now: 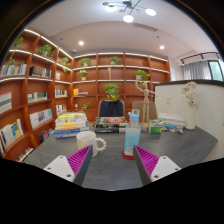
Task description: Pour water
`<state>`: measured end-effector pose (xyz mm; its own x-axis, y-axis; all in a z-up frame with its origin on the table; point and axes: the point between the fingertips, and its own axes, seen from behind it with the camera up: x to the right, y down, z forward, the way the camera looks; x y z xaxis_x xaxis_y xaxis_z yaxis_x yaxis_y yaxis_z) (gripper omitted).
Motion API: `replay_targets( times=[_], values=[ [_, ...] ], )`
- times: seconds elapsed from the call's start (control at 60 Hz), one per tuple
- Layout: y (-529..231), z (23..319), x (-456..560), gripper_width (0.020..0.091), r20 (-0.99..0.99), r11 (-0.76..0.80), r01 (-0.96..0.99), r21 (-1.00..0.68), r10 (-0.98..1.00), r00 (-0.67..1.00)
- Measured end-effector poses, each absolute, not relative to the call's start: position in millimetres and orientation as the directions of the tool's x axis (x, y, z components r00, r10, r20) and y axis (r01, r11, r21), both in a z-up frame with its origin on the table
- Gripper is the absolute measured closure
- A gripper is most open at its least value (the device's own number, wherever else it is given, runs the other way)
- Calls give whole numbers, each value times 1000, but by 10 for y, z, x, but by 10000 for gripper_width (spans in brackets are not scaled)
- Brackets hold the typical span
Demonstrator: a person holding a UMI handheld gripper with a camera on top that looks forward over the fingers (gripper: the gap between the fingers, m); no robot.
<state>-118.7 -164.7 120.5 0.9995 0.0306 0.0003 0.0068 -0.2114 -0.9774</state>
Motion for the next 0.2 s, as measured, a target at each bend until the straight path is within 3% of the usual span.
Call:
replay_targets(
  times=[0.2],
  values=[
    [-1737, 1185, -1306, 299, 12, -214, 22, -977, 51, 999]
  ],
)
